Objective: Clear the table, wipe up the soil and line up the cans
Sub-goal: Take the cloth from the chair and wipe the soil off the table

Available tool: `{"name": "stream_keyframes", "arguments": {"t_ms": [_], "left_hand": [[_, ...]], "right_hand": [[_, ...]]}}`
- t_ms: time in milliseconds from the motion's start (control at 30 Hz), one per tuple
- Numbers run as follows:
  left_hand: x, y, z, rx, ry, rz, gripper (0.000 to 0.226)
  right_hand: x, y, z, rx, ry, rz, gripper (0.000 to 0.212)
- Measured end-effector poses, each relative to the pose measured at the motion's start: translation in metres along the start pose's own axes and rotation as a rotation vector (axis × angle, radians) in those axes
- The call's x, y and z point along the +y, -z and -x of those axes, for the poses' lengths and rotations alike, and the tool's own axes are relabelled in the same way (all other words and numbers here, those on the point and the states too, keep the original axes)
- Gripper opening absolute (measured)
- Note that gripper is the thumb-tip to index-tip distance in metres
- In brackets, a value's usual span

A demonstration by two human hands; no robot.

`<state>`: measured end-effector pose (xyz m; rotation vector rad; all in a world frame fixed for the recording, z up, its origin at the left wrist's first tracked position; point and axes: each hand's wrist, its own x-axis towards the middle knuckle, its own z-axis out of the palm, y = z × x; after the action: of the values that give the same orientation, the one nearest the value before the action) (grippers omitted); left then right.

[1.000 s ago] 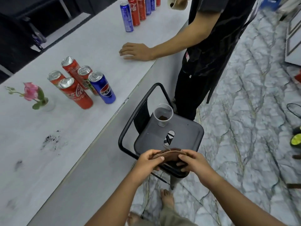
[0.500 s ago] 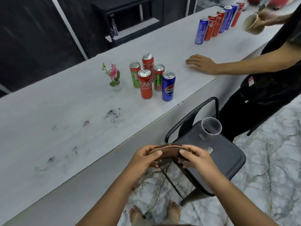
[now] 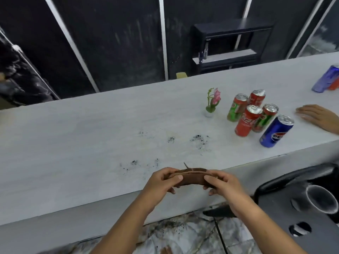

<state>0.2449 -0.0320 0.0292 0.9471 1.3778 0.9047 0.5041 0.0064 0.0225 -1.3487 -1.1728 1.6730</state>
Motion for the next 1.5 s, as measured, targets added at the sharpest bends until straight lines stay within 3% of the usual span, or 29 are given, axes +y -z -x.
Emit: {"name": "stream_keyframes", "arguments": {"t_ms": [433,767,1000,1200,1333,1500], "left_hand": [[0.025,0.150,-0.042,0.186,-0.072,-0.096,0.013],[0.062,0.213,-0.147,0.336,-0.072,-0.198,0.012],[0.067,0.243,-0.217,0.409,-0.075,-0.306,0.015],[0.047,0.252,-0.226,0.537,-0.107,-0.312,0.023],[0.016,0.262,-0.197,0.617,-0.221,-0.593,0.029],[-0.033,0.284,-0.150,0.706,-0.384,-1.003,0.033]], "right_hand": [[-0.070,-0.122,-0.110,-0.136,0.082,0.227,0.016],[-0.121,-0.169,-0.253,-0.213,0.146,0.466,0.015],[-0.116,-0.189,-0.336,-0.180,0.225,0.609,0.019],[-0.096,-0.189,-0.359,-0.132,0.416,0.983,0.029],[-0.090,-0.183,-0.357,-0.148,0.482,0.929,0.043],[-0.097,-0.189,-0.359,-0.182,0.647,0.909,0.037]]}}
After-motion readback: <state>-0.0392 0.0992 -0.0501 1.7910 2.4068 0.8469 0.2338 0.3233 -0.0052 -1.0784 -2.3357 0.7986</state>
